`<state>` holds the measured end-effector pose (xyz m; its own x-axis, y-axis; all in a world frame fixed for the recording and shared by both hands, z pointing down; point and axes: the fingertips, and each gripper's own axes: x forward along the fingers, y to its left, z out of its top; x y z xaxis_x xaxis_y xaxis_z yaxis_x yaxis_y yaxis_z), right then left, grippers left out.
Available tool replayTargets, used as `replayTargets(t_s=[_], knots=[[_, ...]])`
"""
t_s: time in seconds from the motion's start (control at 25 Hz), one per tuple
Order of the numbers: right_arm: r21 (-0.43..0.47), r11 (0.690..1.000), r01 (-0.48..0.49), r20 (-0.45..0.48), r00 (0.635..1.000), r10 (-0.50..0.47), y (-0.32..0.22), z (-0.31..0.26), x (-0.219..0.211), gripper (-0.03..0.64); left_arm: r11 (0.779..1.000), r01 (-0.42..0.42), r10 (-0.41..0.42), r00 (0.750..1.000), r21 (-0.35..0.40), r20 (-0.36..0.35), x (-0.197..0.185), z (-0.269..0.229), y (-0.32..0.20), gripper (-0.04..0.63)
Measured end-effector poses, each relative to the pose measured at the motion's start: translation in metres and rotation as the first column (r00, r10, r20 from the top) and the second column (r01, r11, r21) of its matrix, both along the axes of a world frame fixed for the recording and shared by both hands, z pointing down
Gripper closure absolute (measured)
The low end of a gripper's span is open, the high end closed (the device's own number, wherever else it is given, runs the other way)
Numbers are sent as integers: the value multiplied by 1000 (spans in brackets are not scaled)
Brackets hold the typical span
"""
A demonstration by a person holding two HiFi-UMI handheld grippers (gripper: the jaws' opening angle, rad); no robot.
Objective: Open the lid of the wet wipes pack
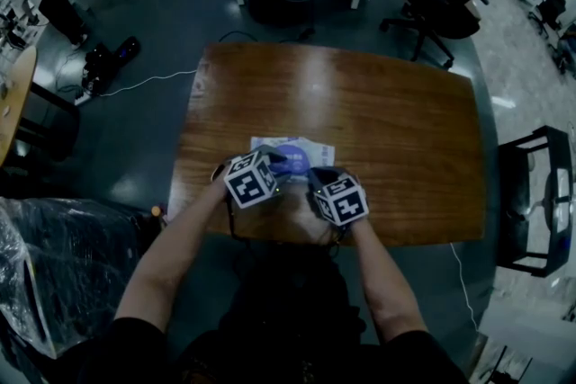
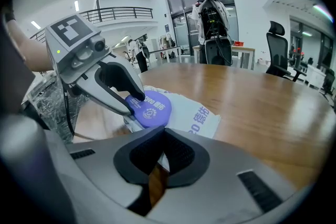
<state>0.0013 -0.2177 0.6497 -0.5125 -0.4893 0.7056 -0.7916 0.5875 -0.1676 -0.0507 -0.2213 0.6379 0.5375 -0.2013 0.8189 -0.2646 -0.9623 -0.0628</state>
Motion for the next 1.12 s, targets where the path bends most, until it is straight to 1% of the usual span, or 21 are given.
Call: replayTargets(t_s=[0.28,0.32,0.36,0.4,0.44,0.48,0.56,0.64,0.72,0.8,0.88,0.92,0.96,1.12], knots=[[0,1000,7,-10,1000,-7,0,0,-2,607,998,40,-39,999,38,-31,-2,-6,-9,495],[-1,1000,12,-12,1000,-12,1,1,-2,607,996,70,-67,997,58,-49,-3,-10,-15,516],[-1,1000,17,-15,1000,-17,1,2,-3,607,991,112,-107,992,79,-70,-6,-16,-25,595],[0,1000,20,-17,1000,-20,0,2,-3,607,985,145,-137,987,91,-87,-9,-23,-34,595],[0,1000,20,-17,1000,-20,0,1,-2,606,984,152,-144,985,96,-90,-12,-28,-41,595],[1,1000,16,-15,1000,-16,-1,1,-1,607,986,135,-128,989,99,-76,-13,-31,-43,594],[5,1000,11,-9,1000,-11,0,2,-1,606,992,69,-67,998,104,-20,-14,-27,-37,594],[6,1000,12,-7,1000,-12,0,1,-3,607,993,8,-11,1000,115,27,-15,-19,-27,594],[7,1000,11,-6,1000,-11,0,0,-4,606,990,-37,30,998,138,55,-12,-13,-20,594],[8,1000,8,-4,1000,-8,1,0,-3,607,986,-78,69,996,148,63,-7,-10,-15,589],[14,1000,3,-4,1000,-3,1,1,-2,607,983,-121,112,991,135,70,-2,-9,-11,465],[16,1000,2,-5,1000,-2,1,2,-1,607,981,-145,135,987,127,83,-1,-8,-9,433],[18,1000,2,-6,1000,-2,1,2,-1,606,978,-170,158,982,122,101,-1,-7,-8,377],[21,1000,7,2,1000,-7,0,2,-1,606,951,-265,235,954,158,185,-3,-5,-11,371]])
